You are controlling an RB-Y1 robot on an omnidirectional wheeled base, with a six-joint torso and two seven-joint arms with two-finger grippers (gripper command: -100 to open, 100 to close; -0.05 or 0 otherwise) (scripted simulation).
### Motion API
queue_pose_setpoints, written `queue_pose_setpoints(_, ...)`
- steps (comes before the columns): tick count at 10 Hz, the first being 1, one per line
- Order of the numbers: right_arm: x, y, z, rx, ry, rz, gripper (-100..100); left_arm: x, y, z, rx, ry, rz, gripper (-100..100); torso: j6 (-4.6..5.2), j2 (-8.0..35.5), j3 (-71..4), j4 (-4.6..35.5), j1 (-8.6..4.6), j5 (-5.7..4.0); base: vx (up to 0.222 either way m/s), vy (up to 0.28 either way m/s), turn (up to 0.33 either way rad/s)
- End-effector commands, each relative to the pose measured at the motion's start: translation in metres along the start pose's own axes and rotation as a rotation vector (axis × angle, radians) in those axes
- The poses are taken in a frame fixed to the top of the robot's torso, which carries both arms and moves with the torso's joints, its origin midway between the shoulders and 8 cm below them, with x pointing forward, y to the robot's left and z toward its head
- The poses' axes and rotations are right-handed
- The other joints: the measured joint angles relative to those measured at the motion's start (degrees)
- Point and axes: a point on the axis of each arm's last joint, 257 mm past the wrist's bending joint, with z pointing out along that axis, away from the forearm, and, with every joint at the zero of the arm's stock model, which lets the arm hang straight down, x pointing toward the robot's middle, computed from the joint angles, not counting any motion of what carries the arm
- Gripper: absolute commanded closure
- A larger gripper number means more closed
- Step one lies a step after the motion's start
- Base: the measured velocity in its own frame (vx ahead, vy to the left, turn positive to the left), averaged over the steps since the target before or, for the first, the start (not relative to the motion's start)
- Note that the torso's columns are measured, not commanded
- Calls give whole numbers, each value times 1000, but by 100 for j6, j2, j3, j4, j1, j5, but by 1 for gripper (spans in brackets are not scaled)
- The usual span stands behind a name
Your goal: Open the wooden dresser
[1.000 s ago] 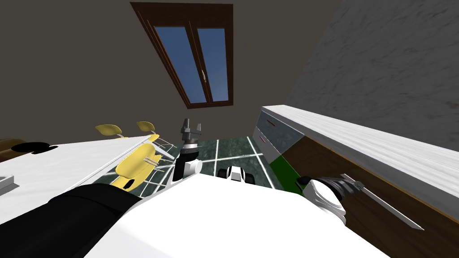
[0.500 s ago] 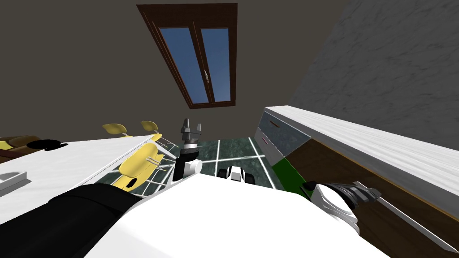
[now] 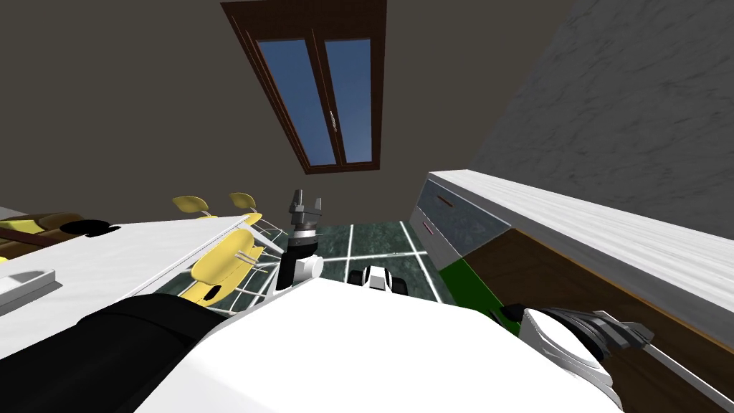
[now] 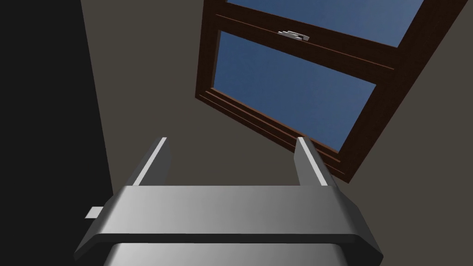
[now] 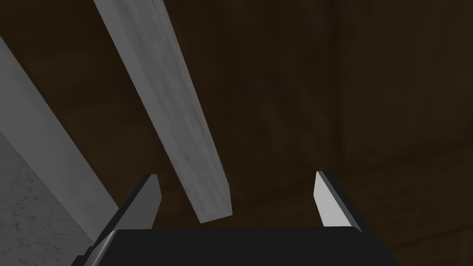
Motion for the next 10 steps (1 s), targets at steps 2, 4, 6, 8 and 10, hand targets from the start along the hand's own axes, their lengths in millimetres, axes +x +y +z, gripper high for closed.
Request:
queue_pose_setpoints(2,18,-7,6,4,12,2,-100,0,0,0,0,0,0,0,0,-2,-2,-1,-1,0,31,15,31)
queue_pose_setpoints(4,-2,1,-2,-1,-2,3,100,0,0,0,0,0,0,0,1,13,8,3,-12,-5,-43,-25,-77)
queue_pose_setpoints(6,-19,7,-9,-4,-12,2,100,0,0,0,0,0,0,0,1,-2,9,-5,-53,-44,-52,-20,-43)
queue_pose_setpoints(8,-37,12,-16,-6,-23,1,100,0,0,0,0,0,0,0,7,-11,3,-12,-50,-48,-49,-16,-50)
queue_pose_setpoints(10,-54,16,-24,-8,-32,-1,100,0,0,0,0,0,0,0,10,-11,3,-14,-52,-50,-45,-22,-61)
